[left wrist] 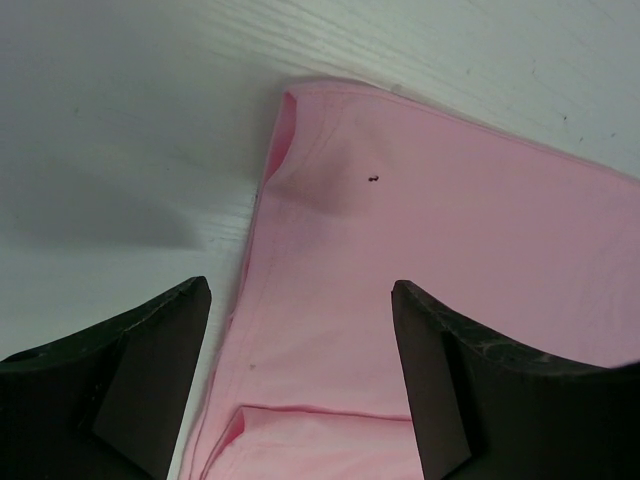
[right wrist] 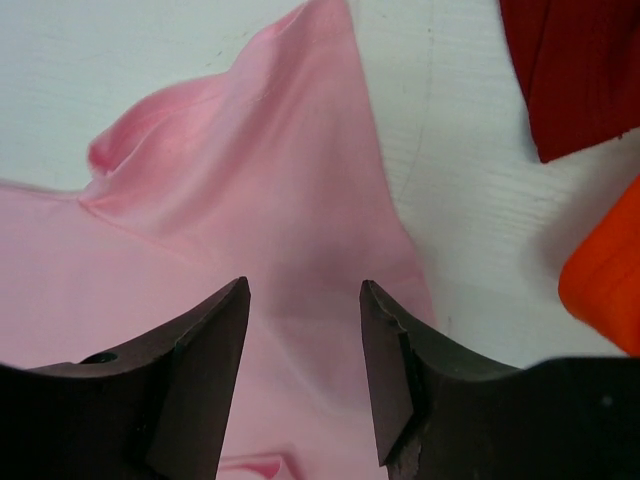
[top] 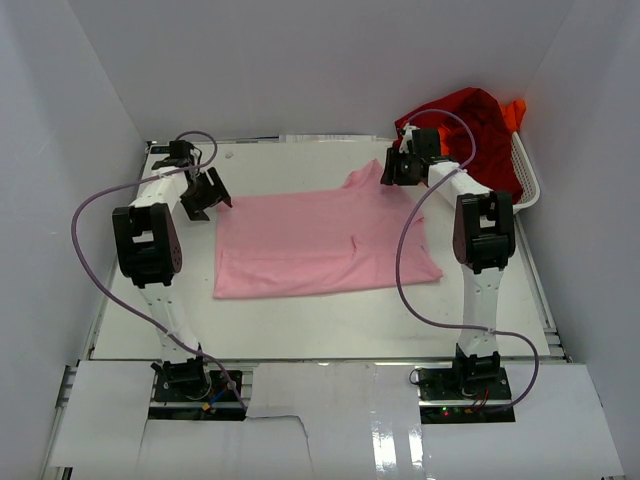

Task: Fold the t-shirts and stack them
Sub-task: Grap the side of the flattened tshirt furthest away from the robot with both arms

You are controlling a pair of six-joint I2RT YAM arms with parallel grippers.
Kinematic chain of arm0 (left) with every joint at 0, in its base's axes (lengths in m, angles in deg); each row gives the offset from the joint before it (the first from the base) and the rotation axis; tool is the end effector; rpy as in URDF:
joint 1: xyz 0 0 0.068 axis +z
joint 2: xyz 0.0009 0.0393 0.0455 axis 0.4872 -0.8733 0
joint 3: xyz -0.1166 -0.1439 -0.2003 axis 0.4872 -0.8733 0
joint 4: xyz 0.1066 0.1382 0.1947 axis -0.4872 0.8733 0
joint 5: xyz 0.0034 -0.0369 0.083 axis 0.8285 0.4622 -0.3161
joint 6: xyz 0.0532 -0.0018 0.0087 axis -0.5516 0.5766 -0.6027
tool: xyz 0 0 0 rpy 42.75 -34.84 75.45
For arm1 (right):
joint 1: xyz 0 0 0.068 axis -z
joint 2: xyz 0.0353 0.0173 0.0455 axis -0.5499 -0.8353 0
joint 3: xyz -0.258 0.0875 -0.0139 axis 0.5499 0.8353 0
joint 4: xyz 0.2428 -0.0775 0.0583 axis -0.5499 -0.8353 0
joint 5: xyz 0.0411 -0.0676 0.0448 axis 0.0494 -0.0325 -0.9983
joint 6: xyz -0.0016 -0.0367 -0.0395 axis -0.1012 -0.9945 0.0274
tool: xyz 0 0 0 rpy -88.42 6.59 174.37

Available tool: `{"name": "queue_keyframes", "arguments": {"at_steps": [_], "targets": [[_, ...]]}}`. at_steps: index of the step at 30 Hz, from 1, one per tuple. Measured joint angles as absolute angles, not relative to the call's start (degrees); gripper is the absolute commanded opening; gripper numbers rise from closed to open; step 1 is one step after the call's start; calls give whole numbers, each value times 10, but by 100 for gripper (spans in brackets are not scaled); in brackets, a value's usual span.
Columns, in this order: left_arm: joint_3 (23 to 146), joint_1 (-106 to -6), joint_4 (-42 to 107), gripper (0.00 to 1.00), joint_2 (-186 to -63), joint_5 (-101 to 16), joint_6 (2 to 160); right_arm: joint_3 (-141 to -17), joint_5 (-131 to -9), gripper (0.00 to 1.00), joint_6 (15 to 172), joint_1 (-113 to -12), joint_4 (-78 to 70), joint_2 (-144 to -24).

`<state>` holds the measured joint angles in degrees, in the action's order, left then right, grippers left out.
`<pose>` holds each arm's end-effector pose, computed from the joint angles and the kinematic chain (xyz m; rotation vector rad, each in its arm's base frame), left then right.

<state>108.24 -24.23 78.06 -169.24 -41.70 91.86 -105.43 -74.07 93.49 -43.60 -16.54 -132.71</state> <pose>0.4402 0.0324 0.1956 -0.6206 2.6921 -0.2969 0.5067 0.0989 0.1853 -0.1709 2.2827 0.3898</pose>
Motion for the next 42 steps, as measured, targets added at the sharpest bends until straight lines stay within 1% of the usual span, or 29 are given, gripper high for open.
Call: {"name": "queue_keyframes", "arguments": {"at_steps": [5, 15, 21, 33, 42], "targets": [[1070, -260, 766, 84, -1691, -415, 909, -1027, -721, 54, 906, -447, -174, -1284], [1070, -324, 749, 84, -1691, -426, 892, -1031, -695, 54, 878, -459, -222, -1300], [1070, -352, 750, 84, -1691, -476, 878, -1044, -666, 55, 874, -463, -256, -1318], [1067, -355, 775, 83, -1709, -575, 873, -1076, -618, 55, 875, -469, -306, -1337], [1048, -376, 776, 82, -1706, -641, 871, -1000, -592, 55, 877, -470, -297, -1291]]}}
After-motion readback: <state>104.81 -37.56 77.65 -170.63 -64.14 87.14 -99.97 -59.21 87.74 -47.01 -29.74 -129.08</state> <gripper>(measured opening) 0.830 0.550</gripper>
